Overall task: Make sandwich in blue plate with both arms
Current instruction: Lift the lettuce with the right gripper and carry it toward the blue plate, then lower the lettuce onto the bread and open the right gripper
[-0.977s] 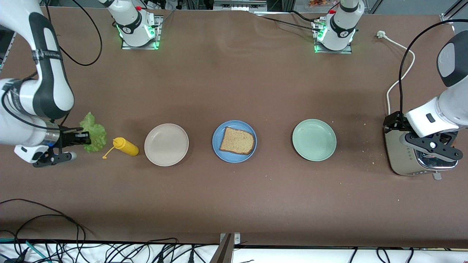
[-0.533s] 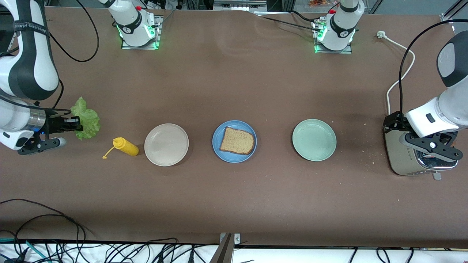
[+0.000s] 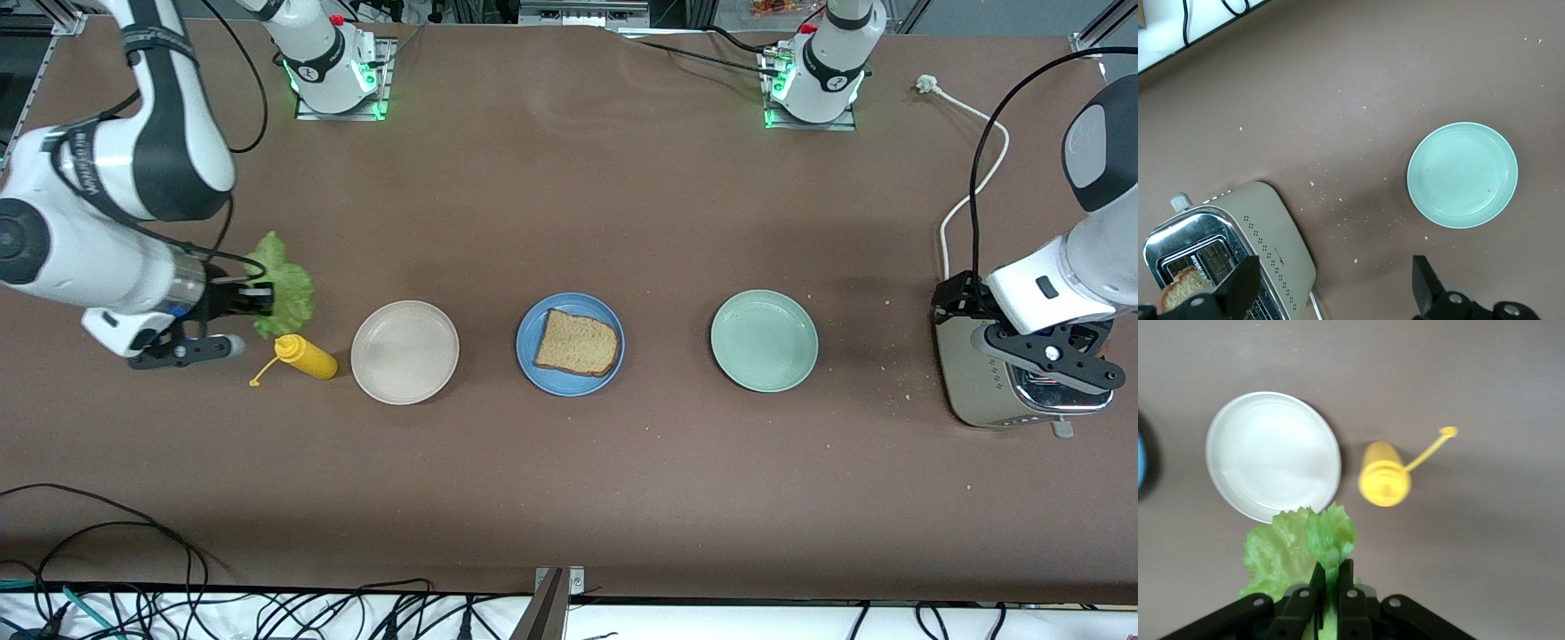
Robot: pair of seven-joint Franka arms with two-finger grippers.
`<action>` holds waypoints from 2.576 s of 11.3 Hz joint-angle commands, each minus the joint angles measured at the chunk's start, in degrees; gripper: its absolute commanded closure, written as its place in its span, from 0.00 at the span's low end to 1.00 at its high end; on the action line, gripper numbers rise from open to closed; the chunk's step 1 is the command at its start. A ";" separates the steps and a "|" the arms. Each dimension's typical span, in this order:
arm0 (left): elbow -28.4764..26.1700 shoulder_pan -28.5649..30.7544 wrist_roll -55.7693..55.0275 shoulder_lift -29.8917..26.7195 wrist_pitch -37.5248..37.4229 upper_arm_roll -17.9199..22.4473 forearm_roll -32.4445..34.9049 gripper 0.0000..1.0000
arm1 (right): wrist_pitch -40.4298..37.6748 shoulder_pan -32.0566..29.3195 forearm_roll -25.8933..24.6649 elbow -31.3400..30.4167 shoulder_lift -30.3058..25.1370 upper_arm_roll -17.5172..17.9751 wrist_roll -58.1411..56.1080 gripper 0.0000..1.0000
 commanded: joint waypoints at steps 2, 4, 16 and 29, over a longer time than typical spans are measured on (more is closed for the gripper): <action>0.73 0.31 0.10 0.12 -0.50 -0.23 -0.66 0.00 | -0.54 5.96 5.09 7.22 5.68 -0.49 11.67 1.00; 0.73 0.31 0.10 0.12 -0.50 -0.23 -0.66 0.00 | -0.10 9.38 5.09 8.98 7.71 -0.84 17.56 1.00; 0.73 0.31 0.10 0.12 -0.50 -0.23 -0.66 0.00 | 10.08 33.21 5.09 27.80 28.36 -5.15 59.66 1.00; 0.55 0.40 0.10 0.12 -0.59 -0.32 -0.66 0.00 | 17.66 37.79 1.32 27.62 36.19 -5.32 66.72 1.00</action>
